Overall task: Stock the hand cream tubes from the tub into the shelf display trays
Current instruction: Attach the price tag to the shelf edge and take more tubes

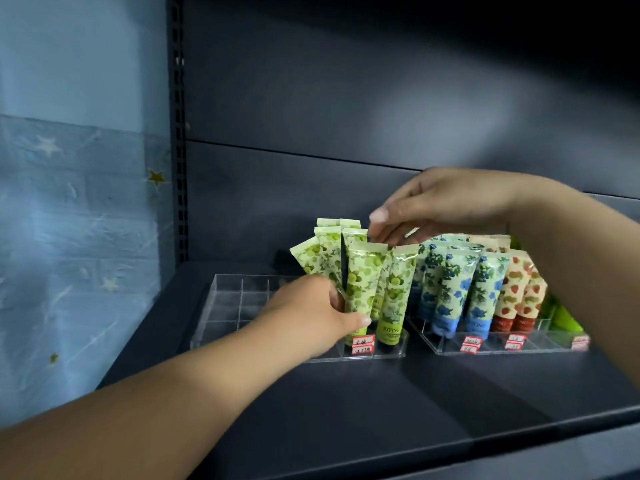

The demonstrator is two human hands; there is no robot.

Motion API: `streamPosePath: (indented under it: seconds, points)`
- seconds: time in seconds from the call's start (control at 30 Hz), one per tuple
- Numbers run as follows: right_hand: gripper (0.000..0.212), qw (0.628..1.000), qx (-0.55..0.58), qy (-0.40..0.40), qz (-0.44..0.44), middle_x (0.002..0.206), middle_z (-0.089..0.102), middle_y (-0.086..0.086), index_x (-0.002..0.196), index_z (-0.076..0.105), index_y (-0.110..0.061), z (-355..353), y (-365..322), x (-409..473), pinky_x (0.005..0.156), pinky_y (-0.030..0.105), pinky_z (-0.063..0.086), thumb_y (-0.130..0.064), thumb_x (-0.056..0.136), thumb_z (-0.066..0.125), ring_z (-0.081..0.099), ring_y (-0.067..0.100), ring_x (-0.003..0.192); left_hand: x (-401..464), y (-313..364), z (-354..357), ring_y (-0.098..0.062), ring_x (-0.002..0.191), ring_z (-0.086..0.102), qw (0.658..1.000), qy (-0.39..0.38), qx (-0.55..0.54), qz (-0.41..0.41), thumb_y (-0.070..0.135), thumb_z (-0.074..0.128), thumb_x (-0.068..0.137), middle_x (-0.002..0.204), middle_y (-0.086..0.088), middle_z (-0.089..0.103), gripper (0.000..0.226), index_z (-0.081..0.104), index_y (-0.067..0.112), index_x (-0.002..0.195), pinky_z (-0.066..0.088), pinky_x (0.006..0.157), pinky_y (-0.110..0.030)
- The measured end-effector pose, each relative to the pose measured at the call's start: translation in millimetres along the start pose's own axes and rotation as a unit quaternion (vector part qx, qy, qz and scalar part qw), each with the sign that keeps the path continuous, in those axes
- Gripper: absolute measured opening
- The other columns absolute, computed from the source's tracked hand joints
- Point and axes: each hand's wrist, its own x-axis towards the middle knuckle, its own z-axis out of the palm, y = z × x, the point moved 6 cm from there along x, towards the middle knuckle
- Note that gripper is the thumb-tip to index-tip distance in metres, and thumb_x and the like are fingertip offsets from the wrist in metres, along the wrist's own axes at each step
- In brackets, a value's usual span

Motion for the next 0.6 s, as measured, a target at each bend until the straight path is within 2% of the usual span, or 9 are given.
streamPosePath:
  seconds: [0.07, 0.2, 0.33, 0.37, 0.43, 0.5, 0.57, 0.6]
  points:
    - [0.042, 1.0, -0.016, -0.011, -0.017, 0.083, 0.072, -0.011, 0.089, 0.07, -0.017, 5, -2, -1, 0.071, 0.009, 0.05, -0.043, 0.056, 0.06, 0.065, -0.004, 0.074, -1, 2, 0, -0.014, 0.092, 0.062, 1.0, -0.009, -0.001, 0.004, 0.05, 0.064, 0.077, 0.099, 0.0, 0.067, 0.029, 0.053, 0.024, 0.078, 0.049, 0.082, -0.032]
    - [0.04, 0.999, -0.04, 0.009, -0.027, 0.086, 0.071, -0.008, 0.086, 0.072, -0.02, 8, -3, 3, 0.07, 0.011, 0.049, -0.044, 0.055, 0.062, 0.062, -0.006, 0.07, 0, 4, 1, -0.012, 0.09, 0.06, 1.0, -0.016, -0.008, 0.008, 0.05, 0.064, 0.077, 0.095, 0.005, 0.064, 0.028, 0.048, 0.027, 0.074, 0.049, 0.08, -0.031]
    - [0.029, 0.995, -0.096, 0.016, -0.024, 0.094, 0.071, -0.009, 0.084, 0.071, -0.026, 9, -4, 2, 0.083, 0.015, 0.045, -0.044, 0.061, 0.065, 0.061, 0.0, 0.083, -2, 4, 1, -0.013, 0.09, 0.06, 1.0, -0.021, -0.015, 0.006, 0.049, 0.065, 0.077, 0.094, 0.005, 0.064, 0.032, 0.041, 0.029, 0.069, 0.049, 0.08, -0.032]
    - [0.023, 0.994, -0.108, 0.015, -0.021, 0.095, 0.07, -0.011, 0.083, 0.07, -0.028, 10, -4, 2, 0.082, 0.011, 0.043, -0.042, 0.065, 0.066, 0.06, -0.003, 0.083, -2, 4, 0, -0.013, 0.09, 0.06, 1.0, -0.022, -0.017, 0.005, 0.049, 0.066, 0.076, 0.095, 0.004, 0.064, 0.032, 0.041, 0.029, 0.069, 0.049, 0.081, -0.032]
    - [0.014, 0.993, -0.116, 0.013, -0.016, 0.093, 0.069, -0.017, 0.083, 0.07, -0.03, 12, -4, 2, 0.072, 0.0, 0.039, -0.038, 0.072, 0.067, 0.058, -0.012, 0.076, -2, 3, -1, -0.014, 0.091, 0.061, 0.999, -0.027, -0.02, 0.005, 0.049, 0.067, 0.075, 0.096, 0.003, 0.065, 0.032, 0.042, 0.029, 0.071, 0.049, 0.081, -0.033]
    - [0.01, 0.992, -0.126, 0.014, -0.015, 0.089, 0.068, -0.02, 0.084, 0.07, -0.029, 13, -3, 4, 0.062, -0.007, 0.037, -0.034, 0.075, 0.068, 0.057, -0.018, 0.069, -1, 2, -4, -0.014, 0.094, 0.06, 0.999, -0.034, -0.018, 0.007, 0.05, 0.067, 0.075, 0.101, 0.004, 0.064, 0.029, 0.051, 0.027, 0.084, 0.048, 0.082, -0.031]
    - [0.005, 0.991, -0.134, 0.012, -0.013, 0.084, 0.067, -0.022, 0.082, 0.069, -0.03, 14, -1, 5, 0.059, -0.009, 0.035, -0.031, 0.077, 0.068, 0.056, -0.02, 0.066, -2, -1, -12, -0.011, 0.098, 0.058, 0.999, -0.039, -0.02, 0.009, 0.049, 0.068, 0.075, 0.108, 0.006, 0.062, 0.044, 0.057, 0.024, 0.109, 0.046, 0.083, -0.026]
    - [0.004, 0.99, -0.138, 0.01, -0.011, 0.085, 0.067, -0.021, 0.082, 0.069, -0.03, 14, 0, 5, 0.059, -0.008, 0.035, -0.031, 0.078, 0.067, 0.056, -0.02, 0.066, -2, -2, -18, -0.01, 0.099, 0.057, 0.999, -0.039, -0.023, 0.009, 0.047, 0.068, 0.075, 0.11, 0.007, 0.062, 0.049, 0.056, 0.023, 0.116, 0.044, 0.081, -0.023]
